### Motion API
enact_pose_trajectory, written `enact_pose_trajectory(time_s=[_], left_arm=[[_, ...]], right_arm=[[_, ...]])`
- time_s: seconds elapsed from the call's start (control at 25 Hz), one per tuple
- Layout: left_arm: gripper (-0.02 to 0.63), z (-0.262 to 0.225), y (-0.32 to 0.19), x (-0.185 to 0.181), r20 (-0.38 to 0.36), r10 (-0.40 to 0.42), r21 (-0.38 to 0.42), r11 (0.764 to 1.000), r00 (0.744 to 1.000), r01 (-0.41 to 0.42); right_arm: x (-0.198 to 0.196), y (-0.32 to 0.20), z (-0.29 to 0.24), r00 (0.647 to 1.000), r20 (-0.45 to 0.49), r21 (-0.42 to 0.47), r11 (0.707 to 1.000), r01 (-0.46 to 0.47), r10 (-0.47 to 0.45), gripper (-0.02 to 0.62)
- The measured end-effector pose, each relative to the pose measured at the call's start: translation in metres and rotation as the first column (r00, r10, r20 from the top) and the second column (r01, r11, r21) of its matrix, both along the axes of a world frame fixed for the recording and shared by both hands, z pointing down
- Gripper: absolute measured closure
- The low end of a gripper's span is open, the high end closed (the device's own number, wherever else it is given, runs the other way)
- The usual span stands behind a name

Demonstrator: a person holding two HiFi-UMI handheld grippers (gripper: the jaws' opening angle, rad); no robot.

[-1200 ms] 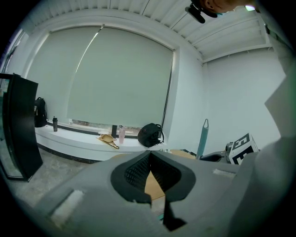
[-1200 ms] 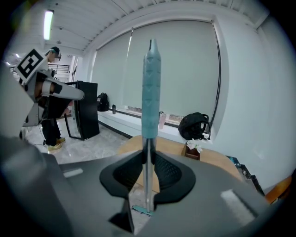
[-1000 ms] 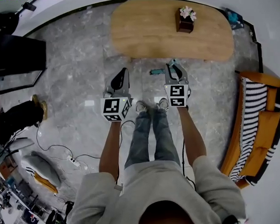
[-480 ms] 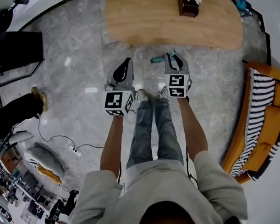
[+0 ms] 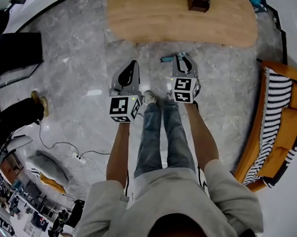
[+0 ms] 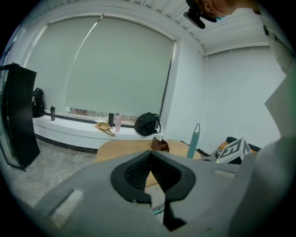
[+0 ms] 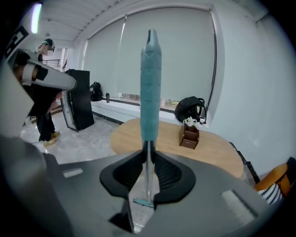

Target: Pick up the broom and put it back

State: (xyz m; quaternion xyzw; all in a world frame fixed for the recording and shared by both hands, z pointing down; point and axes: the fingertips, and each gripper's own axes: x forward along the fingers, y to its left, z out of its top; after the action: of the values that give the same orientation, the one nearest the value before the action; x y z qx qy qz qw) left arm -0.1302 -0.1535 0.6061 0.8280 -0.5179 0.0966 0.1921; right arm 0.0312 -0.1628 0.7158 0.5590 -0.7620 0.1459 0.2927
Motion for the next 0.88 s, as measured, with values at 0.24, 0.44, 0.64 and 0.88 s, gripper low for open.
enact_pose_trajectory(time_s=[0.24,0.44,0.64,0.88], left_arm=[[0.604,0.002,0.005,-0.004,-0.005,-0.005,0.001,1.0,1.0,0.005],[0.604,0.01,0.011,-0.011,-0.009,-0.018,-0.007,1.0,1.0,0.018],[0.604,0.02,0.016,-0.017,-0.007,-0.032,-0.022,0.999,0.999,0.032],[0.604,0.026,0.017,-0.027,-0.001,-0.05,-0.023,0.998,0.999,0.05]], right_arm=[[-0.008,0.0,0.009,1.0,-0.015,0.006,1.0,0.021,-0.021,0.515],[-0.021,-0.016,0.02,0.999,-0.037,0.009,0.999,0.032,-0.031,0.515],[-0.029,-0.036,0.023,0.999,-0.045,0.016,1.0,0.015,-0.014,0.515],[-0.036,-0.051,0.028,0.998,-0.047,0.023,0.999,0.046,-0.045,0.515]])
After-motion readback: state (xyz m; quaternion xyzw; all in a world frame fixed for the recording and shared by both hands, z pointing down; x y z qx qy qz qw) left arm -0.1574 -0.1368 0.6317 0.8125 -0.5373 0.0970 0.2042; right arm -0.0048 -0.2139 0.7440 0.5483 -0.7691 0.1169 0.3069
